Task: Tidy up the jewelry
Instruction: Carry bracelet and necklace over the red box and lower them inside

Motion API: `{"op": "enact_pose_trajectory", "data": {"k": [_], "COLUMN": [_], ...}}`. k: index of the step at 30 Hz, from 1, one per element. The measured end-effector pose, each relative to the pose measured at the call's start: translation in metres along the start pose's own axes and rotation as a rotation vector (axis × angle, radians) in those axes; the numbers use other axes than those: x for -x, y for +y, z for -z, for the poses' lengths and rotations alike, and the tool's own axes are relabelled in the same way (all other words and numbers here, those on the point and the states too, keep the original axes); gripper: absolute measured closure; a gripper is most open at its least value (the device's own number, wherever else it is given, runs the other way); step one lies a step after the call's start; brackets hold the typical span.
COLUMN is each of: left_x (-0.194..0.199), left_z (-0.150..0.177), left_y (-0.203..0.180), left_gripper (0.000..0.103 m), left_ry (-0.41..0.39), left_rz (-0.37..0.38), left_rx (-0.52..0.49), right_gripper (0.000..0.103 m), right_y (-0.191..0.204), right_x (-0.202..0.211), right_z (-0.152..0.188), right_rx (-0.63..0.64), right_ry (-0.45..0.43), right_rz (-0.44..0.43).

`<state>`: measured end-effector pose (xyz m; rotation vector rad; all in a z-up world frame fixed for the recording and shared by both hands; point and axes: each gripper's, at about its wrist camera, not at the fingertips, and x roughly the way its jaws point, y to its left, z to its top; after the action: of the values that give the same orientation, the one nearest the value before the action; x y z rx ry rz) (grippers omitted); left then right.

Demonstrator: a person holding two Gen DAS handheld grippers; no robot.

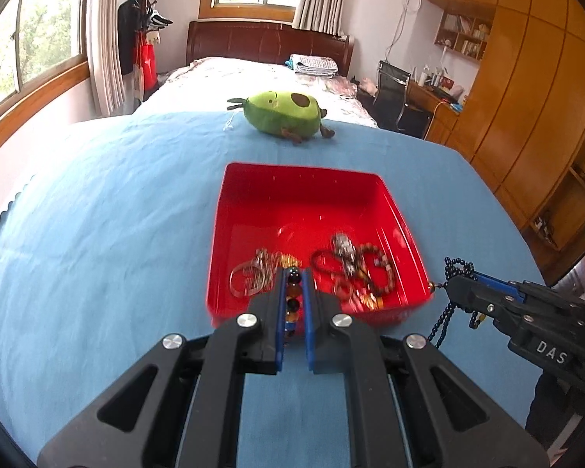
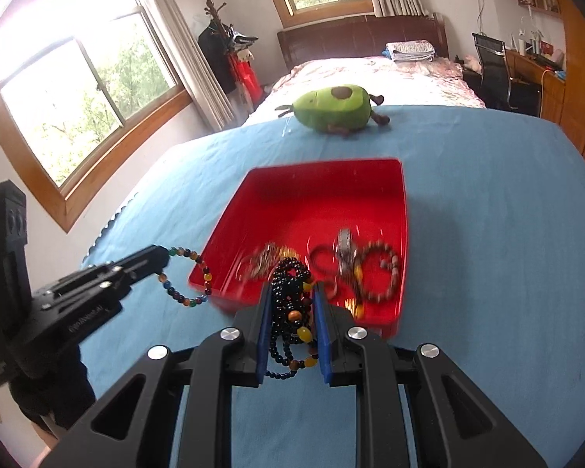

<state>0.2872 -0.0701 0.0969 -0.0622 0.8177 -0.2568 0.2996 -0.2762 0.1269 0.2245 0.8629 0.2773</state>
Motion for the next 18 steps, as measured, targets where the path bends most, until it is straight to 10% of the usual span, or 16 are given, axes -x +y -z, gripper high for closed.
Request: {"op": "enact_pose_trajectory", "data": {"k": [18], "left_x": [-0.131], "left_z": [-0.028], "left_y": [0.015], "left_gripper": [0.097], "left_ry": [0.112], "left_rz": [-0.045], "left_rx": [0.01], "right_gripper": [0.083], "right_y": [-0.031], "right_x": [-0.128], "right_z": [-0.033], "right_rx": [-0.031], "right_ry": [0.109], "right_rz": [0.048]}}
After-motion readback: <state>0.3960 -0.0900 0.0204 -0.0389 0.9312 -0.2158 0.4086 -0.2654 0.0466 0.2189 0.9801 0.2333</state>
